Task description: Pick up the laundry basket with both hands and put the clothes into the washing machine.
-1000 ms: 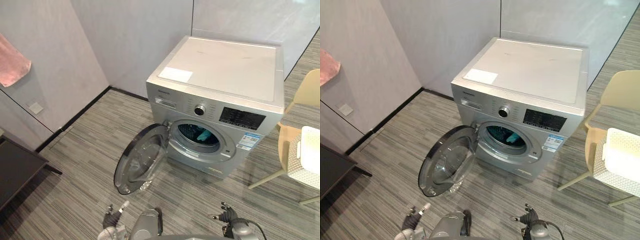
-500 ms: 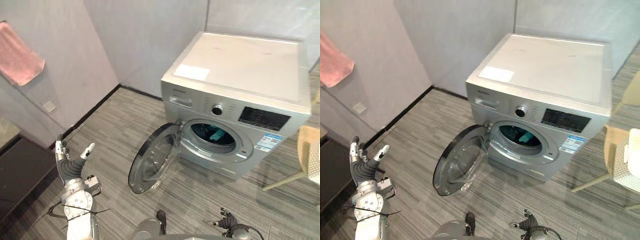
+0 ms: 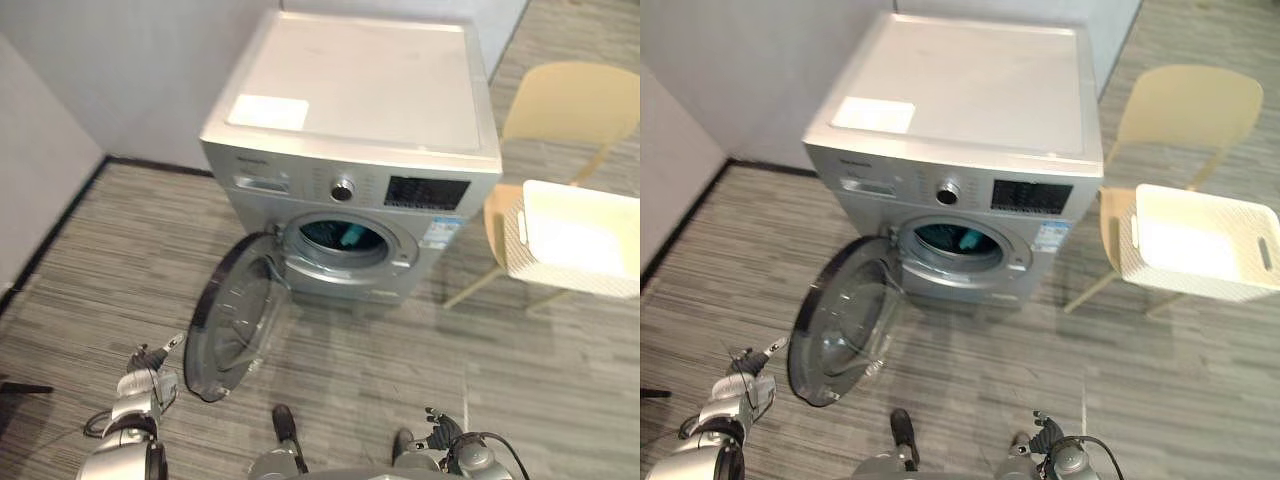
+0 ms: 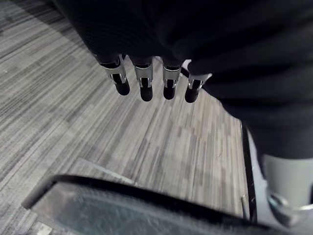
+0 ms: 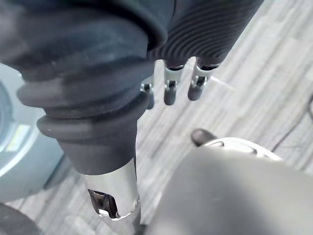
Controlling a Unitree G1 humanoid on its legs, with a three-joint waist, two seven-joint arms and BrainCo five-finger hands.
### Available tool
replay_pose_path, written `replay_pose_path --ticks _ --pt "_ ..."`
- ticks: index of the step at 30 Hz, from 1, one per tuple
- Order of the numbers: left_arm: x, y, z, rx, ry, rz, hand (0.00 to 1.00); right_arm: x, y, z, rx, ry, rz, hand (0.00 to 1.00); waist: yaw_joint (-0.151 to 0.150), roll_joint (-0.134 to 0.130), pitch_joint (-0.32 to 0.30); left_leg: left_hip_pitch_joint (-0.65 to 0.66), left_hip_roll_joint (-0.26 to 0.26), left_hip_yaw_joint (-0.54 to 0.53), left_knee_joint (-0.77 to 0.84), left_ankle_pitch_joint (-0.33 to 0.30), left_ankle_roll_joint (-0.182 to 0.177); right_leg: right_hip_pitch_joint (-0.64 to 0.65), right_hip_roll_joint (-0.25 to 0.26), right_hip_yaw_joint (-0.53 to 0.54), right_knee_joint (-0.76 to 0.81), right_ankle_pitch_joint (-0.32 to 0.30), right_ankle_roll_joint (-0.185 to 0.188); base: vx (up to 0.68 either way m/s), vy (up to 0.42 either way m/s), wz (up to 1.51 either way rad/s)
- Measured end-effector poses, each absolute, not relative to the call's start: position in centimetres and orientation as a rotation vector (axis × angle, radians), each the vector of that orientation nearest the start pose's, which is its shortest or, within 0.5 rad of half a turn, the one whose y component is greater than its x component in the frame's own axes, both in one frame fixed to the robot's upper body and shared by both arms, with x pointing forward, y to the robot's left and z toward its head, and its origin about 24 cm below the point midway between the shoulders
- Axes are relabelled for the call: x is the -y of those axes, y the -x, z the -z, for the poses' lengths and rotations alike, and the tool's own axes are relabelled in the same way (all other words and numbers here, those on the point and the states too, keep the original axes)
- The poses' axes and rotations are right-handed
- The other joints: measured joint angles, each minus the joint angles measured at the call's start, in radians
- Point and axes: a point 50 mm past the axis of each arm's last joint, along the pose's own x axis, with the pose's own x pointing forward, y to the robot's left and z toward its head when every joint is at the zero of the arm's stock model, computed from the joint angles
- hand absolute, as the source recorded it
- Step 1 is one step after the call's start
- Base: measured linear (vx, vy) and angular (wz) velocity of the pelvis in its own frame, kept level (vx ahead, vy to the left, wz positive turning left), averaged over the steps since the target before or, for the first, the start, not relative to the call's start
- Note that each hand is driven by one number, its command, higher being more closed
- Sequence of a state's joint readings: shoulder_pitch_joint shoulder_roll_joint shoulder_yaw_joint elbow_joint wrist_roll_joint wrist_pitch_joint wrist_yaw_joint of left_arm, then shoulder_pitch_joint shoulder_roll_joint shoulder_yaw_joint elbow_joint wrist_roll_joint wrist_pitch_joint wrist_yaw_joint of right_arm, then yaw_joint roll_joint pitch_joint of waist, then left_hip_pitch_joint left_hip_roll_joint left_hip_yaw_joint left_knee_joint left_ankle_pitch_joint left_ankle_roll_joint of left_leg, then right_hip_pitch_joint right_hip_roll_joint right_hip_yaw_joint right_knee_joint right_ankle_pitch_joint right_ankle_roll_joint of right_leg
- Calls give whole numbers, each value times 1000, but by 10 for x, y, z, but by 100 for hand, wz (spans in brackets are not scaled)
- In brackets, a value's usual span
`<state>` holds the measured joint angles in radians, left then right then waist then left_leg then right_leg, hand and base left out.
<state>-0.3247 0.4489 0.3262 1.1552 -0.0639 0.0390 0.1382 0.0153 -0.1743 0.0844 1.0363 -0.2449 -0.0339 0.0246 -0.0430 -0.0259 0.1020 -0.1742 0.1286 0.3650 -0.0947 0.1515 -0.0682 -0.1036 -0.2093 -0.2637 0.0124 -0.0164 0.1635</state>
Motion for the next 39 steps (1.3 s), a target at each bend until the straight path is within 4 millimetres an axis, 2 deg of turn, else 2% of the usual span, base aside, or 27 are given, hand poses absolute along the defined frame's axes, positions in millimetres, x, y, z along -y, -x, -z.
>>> replay_pose_path --ticks 4,6,9,11,12,13,16,17,20,22,24,26,30,32,33,35,36,37,38,39 --pt "-337 -237 52 -719 -130 -624 0 206 -132 148 -1007 406 -131 0 -22 -6 23 -33 5 20 0 1 0 -44 5 21 -6 10 -2 31 1 -15" --pt "-323 -246 53 -709 -113 -589 0 206 -136 147 -998 408 -131 0 -26 -9 44 -38 7 21 0 1 0 -50 7 22 -7 10 -2 0 0 0" --pt "-302 -250 62 -726 -109 -529 0 206 -140 145 -987 409 -131 0 -24 -9 54 -50 7 23 0 1 0 -59 7 23 -7 10 -2 41 0 1" --pt "-270 -253 75 -757 -116 -428 0 203 -143 145 -977 410 -140 0 -22 -12 57 -52 6 23 0 1 0 -59 6 22 -6 10 -2 31 9 2" --pt "-260 -254 78 -766 -118 -398 0 202 -143 145 -976 412 -144 0 -21 -11 58 -51 5 23 0 1 0 -59 5 21 -6 10 -2 0 0 0" --pt "-235 -254 87 -786 -126 -323 0 197 -148 144 -966 426 -169 0 -19 -8 60 -43 4 23 0 1 0 -56 3 22 -5 10 -2 0 0 0" --pt "-199 -261 89 -788 -73 -259 0 183 -164 139 -911 444 -221 0 -20 -6 60 -40 4 25 0 2 -1 -57 3 25 -2 10 -3 -50 23 -4" --pt "-176 -268 88 -789 -19 -243 0 171 -173 135 -875 451 -257 0 -18 -6 60 -35 4 24 0 3 -2 -56 1 25 6 10 -3 -38 17 1" --pt "-162 -272 85 -788 0 -251 0 153 -184 131 -831 465 -307 0 -17 -7 60 -27 0 26 0 4 -1 -56 -4 30 16 10 -3 -19 18 -1" --pt "-161 -273 83 -782 -26 -255 0 146 -189 129 -809 470 -312 0 -8 -7 60 -19 -3 36 0 6 1 -57 -8 38 23 11 -3 8 28 -8" --pt "-159 -275 81 -769 -48 -250 0 144 -191 128 -801 480 -311 0 5 -7 60 -10 -6 50 0 6 1 -58 -14 49 29 12 -1 15 32 -13" --pt "-158 -276 80 -765 -32 -261 0 143 -190 130 -812 485 -316 0 5 -7 59 2 -7 55 0 6 1 -57 -17 55 41 12 0 8 26 -11" --pt "-163 -276 74 -702 -26 -236 0 149 -174 139 -876 485 -316 0 5 -9 58 6 -8 59 0 6 1 -60 -18 66 44 16 6 6 16 -8" --pt "-163 -269 71 -640 -184 -27 0 157 -158 146 -930 476 -300 0 18 -2 54 21 -11 69 0 5 2 -55 -21 74 43 30 12 11 22 -15" --pt "-158 -271 66 -616 -183 35 0 160 -157 147 -935 478 -293 0 19 2 52 23 -12 71 0 5 2 -55 -22 74 42 36 12 -27 38 -16" --pt "-127 -278 49 -526 -152 213 0 169 -153 148 -956 474 -264 0 15 12 38 24 -25 70 0 3 5 -52 -33 72 30 52 16 -62 66 -4" --pt "-101 -276 38 -454 -124 375 0 172 -153 147 -957 465 -244 0 -2 20 28 24 -38 62 0 2 6 -40 -44 65 11 58 25 -83 80 4" --pt "-87 -274 33 -427 -104 435 0 173 -153 147 -958 462 -240 0 -5 25 24 24 -41 61 -1 2 6 -38 -47 63 6 62 25 -100 74 3" --pt "-64 -273 22 -372 -74 517 0 174 -153 147 -957 463 -236 0 -8 32 16 24 -44 61 -3 1 6 -35 -50 61 -3 68 23 -102 60 0" --pt "-52 -274 15 -342 -55 552 0 174 -153 147 -956 463 -235 0 -7 35 13 24 -44 60 -7 -1 2 -33 -50 59 -6 69 19 -89 39 1"
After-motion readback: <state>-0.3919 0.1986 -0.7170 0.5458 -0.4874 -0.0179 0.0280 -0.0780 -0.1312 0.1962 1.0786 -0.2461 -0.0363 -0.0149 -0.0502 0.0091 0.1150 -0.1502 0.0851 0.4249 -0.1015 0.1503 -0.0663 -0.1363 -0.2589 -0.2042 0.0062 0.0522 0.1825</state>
